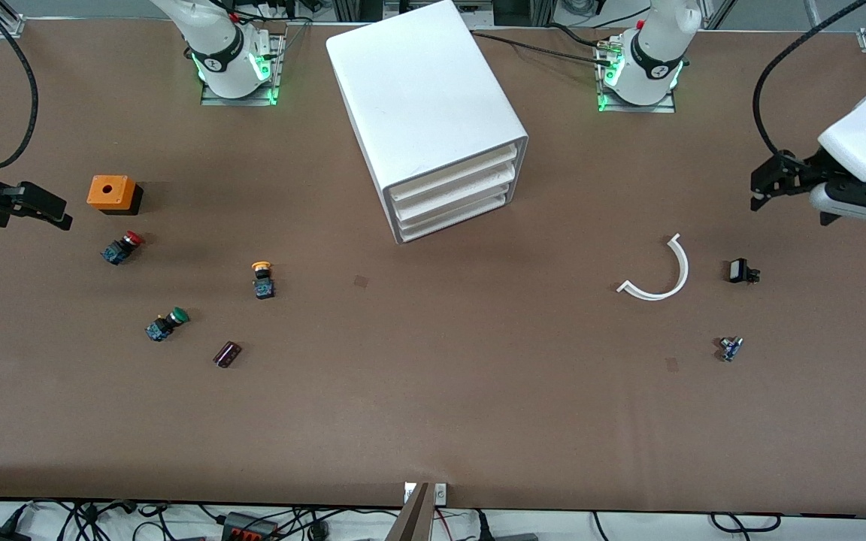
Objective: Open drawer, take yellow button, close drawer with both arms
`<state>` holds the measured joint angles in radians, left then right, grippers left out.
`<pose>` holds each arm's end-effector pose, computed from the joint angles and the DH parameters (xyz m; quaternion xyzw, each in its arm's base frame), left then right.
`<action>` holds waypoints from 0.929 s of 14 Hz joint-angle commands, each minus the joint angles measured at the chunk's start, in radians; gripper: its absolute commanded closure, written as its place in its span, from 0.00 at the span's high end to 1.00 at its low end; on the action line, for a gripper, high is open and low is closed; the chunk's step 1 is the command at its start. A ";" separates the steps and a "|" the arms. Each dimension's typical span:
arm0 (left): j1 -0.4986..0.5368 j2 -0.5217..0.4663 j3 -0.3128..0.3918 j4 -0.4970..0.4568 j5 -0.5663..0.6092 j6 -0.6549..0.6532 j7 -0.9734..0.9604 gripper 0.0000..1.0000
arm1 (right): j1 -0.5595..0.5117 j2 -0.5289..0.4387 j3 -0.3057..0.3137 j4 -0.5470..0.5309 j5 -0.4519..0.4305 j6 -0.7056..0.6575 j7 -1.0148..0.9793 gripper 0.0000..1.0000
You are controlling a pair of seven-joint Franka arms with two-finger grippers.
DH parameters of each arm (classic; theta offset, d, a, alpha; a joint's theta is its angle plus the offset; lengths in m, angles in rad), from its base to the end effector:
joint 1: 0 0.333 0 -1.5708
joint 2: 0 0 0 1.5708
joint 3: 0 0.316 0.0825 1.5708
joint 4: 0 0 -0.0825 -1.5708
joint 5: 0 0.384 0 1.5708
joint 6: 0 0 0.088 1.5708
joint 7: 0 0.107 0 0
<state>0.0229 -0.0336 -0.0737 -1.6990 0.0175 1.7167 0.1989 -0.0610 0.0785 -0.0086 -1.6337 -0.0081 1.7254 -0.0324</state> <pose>0.5546 -0.0272 0.5951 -0.9917 0.1255 -0.0248 0.0118 0.5868 -0.0415 0.5633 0.9998 -0.0180 0.0064 0.0047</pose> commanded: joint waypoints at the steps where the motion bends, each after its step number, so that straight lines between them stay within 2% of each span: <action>1: -0.029 -0.040 0.020 -0.030 -0.017 -0.032 -0.016 1.00 | -0.003 -0.045 0.007 -0.052 -0.016 0.022 -0.009 1.00; 5: -0.026 -0.002 0.008 0.025 -0.016 -0.055 -0.021 1.00 | -0.002 -0.055 0.007 -0.061 -0.015 -0.004 -0.029 1.00; 13: -0.029 0.001 0.006 0.036 -0.016 -0.058 -0.016 1.00 | -0.003 -0.060 0.006 -0.055 -0.013 -0.036 -0.032 1.00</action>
<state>0.0026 -0.0461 -0.0734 -1.6966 0.0174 1.6813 0.1848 -0.0610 0.0515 -0.0080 -1.6642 -0.0099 1.6985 -0.0589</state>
